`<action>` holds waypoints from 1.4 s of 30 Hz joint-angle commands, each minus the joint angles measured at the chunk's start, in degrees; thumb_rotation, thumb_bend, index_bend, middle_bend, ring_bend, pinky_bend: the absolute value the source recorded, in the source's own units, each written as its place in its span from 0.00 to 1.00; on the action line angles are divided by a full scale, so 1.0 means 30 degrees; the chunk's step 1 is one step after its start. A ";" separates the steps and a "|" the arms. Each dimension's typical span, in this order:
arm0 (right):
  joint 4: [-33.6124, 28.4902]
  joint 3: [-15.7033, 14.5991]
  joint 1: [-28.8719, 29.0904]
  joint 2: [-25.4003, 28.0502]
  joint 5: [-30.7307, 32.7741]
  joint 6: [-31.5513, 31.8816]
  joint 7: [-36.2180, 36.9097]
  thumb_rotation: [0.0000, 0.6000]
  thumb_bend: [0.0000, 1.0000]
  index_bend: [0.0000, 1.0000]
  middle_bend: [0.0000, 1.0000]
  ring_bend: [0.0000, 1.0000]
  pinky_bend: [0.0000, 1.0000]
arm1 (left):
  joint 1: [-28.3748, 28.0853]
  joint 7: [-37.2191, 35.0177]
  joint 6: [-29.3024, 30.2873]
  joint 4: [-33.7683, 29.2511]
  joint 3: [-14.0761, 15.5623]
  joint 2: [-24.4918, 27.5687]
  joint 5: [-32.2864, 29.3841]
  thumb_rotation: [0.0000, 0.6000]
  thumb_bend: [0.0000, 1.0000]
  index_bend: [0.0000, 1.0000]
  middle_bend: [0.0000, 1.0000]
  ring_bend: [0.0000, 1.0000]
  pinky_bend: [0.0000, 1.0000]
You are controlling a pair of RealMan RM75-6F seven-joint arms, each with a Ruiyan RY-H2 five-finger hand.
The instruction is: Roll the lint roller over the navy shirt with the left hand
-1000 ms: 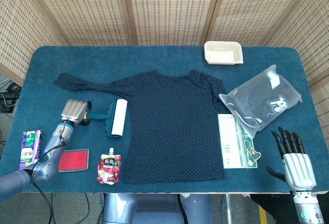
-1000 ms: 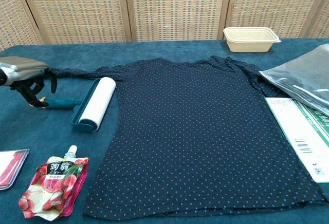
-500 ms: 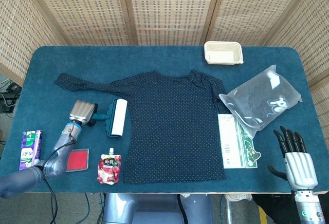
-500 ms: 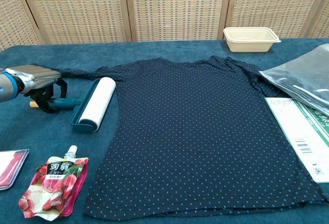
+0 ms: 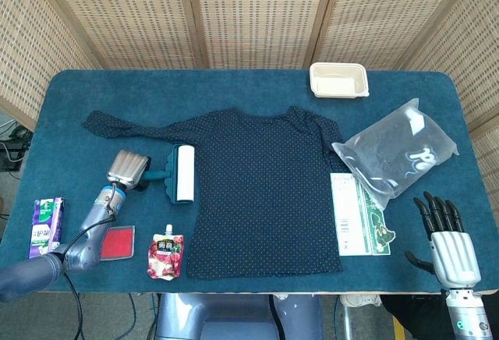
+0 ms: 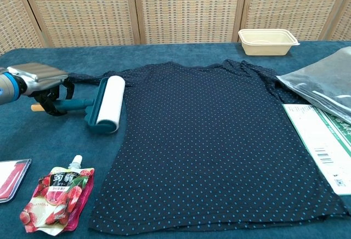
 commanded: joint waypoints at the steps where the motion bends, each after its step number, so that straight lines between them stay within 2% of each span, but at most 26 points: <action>1: -0.0013 -0.0018 0.0004 0.0011 0.0005 -0.0030 -0.0010 1.00 0.10 0.00 0.00 0.00 0.00 | -0.0591 0.1455 -0.0116 -0.1699 -0.0042 0.1334 -0.1028 1.00 0.87 0.85 0.77 0.77 0.72; 10: -0.0016 0.0084 0.0009 0.0131 0.0227 -0.0087 0.0299 1.00 0.10 0.00 0.00 0.00 0.00 | -0.2882 0.4899 -0.0176 -0.4936 -0.0019 0.3380 -0.4702 1.00 0.88 0.88 0.77 0.77 0.72; 16: 0.0241 0.0166 0.0089 0.0184 0.0567 -0.0415 0.0710 1.00 0.10 0.00 0.00 0.00 0.00 | -0.5127 0.7096 -0.0322 -0.5637 0.0725 0.3673 -0.8310 1.00 0.97 0.89 0.77 0.77 0.72; 19: 0.0351 0.0161 0.0124 0.0140 0.0617 -0.0519 0.0781 1.00 0.10 0.00 0.00 0.00 0.00 | -0.5701 0.7442 -0.0291 -0.5696 0.0930 0.3636 -0.9058 1.00 1.00 0.90 0.77 0.77 0.72; 30: 0.0624 0.0189 0.0220 0.0059 0.0865 -0.0831 0.1170 1.00 0.10 0.00 0.00 0.00 0.00 | -0.8038 0.9000 0.0125 -0.4979 0.2004 0.2452 -1.1512 1.00 1.00 0.91 0.77 0.77 0.72; 42: 0.0541 0.0225 0.0240 0.0227 0.0923 -0.0878 0.1751 1.00 0.10 0.00 0.00 0.00 0.00 | -0.9710 1.0712 0.0803 -0.4368 0.2897 0.1122 -1.4030 1.00 1.00 0.92 0.78 0.78 0.72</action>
